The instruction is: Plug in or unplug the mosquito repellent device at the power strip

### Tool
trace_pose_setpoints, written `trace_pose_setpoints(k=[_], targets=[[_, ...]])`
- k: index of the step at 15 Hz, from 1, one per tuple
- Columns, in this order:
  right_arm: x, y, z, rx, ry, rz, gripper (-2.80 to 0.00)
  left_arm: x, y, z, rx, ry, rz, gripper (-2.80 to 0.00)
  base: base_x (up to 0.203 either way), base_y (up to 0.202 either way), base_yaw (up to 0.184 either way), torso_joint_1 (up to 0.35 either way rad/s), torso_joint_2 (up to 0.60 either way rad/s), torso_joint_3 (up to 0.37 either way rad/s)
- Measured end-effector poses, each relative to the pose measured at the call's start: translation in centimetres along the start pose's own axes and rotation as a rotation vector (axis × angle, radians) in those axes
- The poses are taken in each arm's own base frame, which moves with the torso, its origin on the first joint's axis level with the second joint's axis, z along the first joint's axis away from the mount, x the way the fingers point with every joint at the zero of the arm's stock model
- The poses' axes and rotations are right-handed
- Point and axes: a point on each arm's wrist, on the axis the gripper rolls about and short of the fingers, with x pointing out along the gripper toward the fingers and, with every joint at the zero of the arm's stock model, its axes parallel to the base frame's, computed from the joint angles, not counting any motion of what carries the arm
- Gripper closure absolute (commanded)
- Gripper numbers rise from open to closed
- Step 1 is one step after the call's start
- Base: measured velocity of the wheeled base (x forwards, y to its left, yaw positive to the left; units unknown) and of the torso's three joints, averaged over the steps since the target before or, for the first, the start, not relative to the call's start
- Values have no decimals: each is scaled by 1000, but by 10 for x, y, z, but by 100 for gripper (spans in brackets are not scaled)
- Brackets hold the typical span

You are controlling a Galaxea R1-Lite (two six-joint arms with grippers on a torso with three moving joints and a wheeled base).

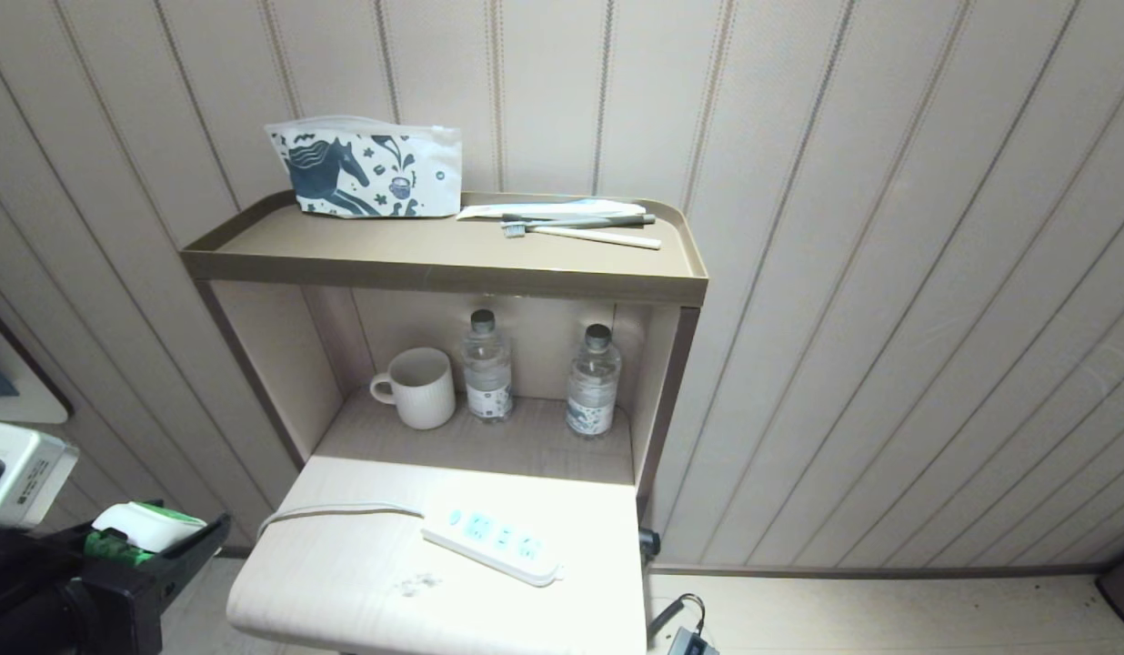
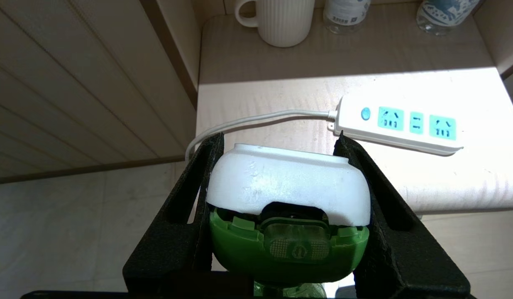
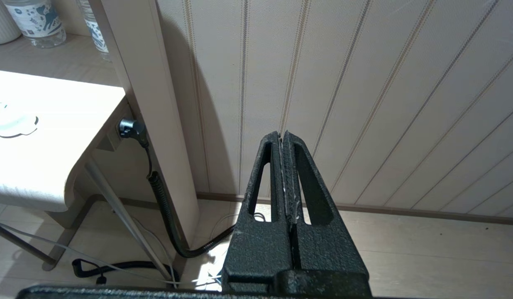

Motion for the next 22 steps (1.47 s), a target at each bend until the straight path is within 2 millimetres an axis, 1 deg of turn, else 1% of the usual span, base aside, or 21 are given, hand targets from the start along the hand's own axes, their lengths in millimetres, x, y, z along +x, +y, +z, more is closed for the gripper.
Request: trace_pose_setpoints(k=[11,13,17,22], targets=[[0,0,0,2,0,1,0,-1,0,7,-6,5,4,0,0,0,0,-1,3,2],[0,0,1,15,-2,0,0,-1,0,9,-8,-1,5,0,0,0,0,-139,306,158],[0,0,1,11,-4,0,0,-2,0,13,-17,-18,6,0,0,0,0,-232,517,277],[0,0,2,11,-4,0,0,-6,1,24,-28,-48,8,0,0,0,0,-243,544,299]])
